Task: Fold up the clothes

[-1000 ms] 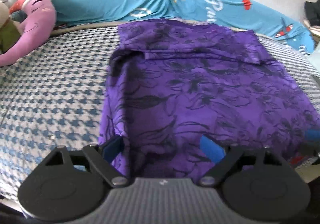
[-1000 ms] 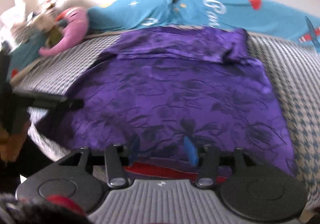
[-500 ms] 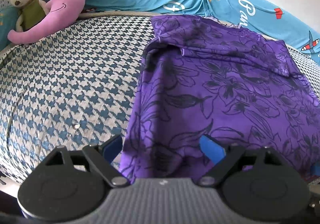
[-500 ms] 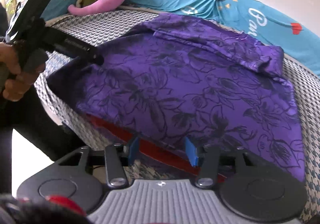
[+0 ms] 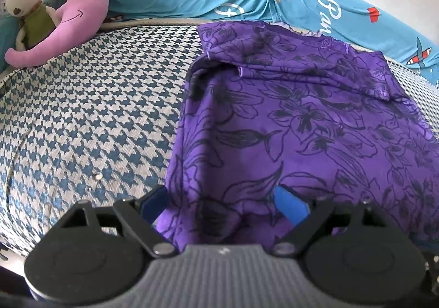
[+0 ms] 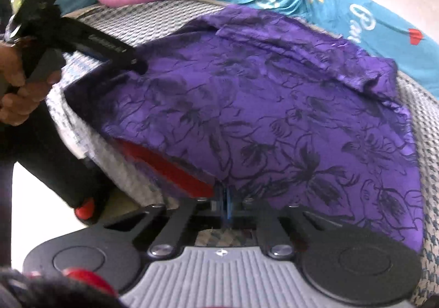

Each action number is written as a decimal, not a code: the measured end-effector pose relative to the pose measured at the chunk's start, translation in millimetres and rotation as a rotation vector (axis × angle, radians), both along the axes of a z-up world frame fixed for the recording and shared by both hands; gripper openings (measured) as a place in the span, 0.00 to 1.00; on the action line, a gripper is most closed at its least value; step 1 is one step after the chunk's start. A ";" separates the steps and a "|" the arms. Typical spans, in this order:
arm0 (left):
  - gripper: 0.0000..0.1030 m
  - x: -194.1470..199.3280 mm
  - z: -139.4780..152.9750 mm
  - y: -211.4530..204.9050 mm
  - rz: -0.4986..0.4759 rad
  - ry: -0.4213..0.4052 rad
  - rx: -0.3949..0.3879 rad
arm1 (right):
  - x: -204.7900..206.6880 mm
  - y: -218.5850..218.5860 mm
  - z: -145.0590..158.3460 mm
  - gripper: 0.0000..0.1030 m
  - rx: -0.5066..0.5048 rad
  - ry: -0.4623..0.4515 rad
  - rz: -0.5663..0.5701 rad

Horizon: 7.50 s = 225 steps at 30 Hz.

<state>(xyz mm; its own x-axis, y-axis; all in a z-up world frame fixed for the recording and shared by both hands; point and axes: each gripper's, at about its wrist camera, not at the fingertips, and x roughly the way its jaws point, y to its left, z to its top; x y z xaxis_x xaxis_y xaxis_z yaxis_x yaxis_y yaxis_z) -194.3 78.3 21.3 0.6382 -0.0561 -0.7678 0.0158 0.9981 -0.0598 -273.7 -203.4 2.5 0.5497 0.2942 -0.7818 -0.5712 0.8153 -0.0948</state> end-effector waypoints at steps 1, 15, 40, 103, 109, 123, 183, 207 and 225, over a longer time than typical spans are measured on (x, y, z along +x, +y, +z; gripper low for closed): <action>0.86 0.0 -0.1 0.0 0.000 0.002 0.002 | -1.1 -0.2 -0.3 0.05 -0.003 0.010 0.009; 0.93 1.9 1.6 0.5 0.018 0.014 0.005 | -8.0 1.9 13.7 0.07 0.173 0.105 0.073; 1.00 16.5 20.4 -27.4 -0.003 0.036 -0.029 | 56.2 -9.0 37.0 0.43 0.254 0.066 -0.144; 1.00 207.1 11.7 -40.2 0.033 0.054 0.041 | 309.5 -128.7 -1.2 0.67 0.270 -0.082 -0.614; 1.00 208.9 9.8 -34.1 0.052 0.063 0.037 | 309.4 -117.6 -0.5 0.35 0.265 -0.101 -0.572; 1.00 207.4 9.9 -16.0 0.116 0.080 0.007 | 296.4 -100.3 24.0 0.18 0.264 -0.188 -0.559; 1.00 182.0 33.3 109.6 0.372 0.047 -0.039 | 297.6 163.0 24.4 0.20 0.402 -0.273 -0.056; 1.00 190.1 60.9 114.7 0.331 -0.069 -0.169 | 276.2 130.4 28.0 0.62 0.403 -0.213 0.028; 1.00 239.2 76.7 30.8 0.017 -0.186 -0.127 | 256.3 86.4 12.1 0.62 0.338 -0.114 0.033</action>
